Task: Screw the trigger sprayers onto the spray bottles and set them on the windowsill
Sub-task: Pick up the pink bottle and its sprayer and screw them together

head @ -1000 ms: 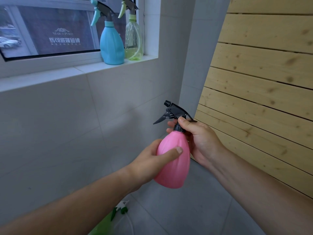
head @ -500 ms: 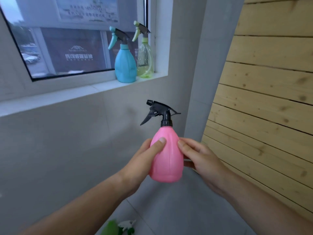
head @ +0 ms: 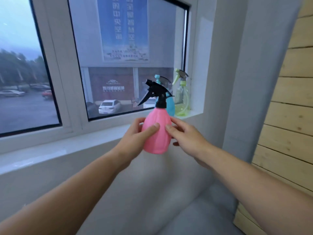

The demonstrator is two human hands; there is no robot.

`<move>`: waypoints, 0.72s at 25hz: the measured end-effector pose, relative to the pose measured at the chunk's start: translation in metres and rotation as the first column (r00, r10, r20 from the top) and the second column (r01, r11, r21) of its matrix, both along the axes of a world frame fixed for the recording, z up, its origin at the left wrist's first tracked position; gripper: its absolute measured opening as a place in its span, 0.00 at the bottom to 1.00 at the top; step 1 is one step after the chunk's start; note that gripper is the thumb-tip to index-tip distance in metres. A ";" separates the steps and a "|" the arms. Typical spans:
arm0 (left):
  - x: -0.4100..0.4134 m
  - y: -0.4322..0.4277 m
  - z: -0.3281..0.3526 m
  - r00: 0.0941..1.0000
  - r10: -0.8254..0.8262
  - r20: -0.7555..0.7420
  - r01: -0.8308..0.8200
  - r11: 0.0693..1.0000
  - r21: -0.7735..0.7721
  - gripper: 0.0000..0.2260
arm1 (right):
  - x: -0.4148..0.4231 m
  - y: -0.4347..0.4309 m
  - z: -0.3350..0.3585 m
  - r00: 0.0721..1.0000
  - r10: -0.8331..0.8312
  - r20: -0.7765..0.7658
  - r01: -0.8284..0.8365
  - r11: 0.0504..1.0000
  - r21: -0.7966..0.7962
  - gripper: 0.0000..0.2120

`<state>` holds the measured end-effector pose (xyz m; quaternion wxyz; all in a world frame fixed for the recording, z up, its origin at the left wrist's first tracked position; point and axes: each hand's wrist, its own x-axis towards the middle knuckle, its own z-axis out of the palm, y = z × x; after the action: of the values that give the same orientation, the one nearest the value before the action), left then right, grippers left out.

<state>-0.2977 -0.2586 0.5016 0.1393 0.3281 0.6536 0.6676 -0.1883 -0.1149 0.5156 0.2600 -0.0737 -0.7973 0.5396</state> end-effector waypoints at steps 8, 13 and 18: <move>-0.072 0.001 0.033 0.990 0.138 -0.029 -0.139 0.989 -0.050 0.23 | -0.096 -0.008 0.028 0.996 -0.084 0.002 0.084 0.996 -0.001 0.15; -0.095 0.012 0.033 0.982 0.186 -0.028 -0.188 0.980 -0.062 0.23 | -0.121 -0.003 0.025 0.993 -0.114 -0.024 0.114 0.993 0.018 0.17; -0.102 0.023 0.035 0.968 0.248 -0.044 -0.251 0.965 -0.072 0.27 | -0.131 0.003 0.023 0.990 -0.143 -0.021 0.144 0.986 0.086 0.18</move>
<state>-0.3995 -0.2353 0.5362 0.0555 0.2488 0.7174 0.6483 -0.3192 -0.1118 0.5389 0.3069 -0.1157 -0.8108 0.4848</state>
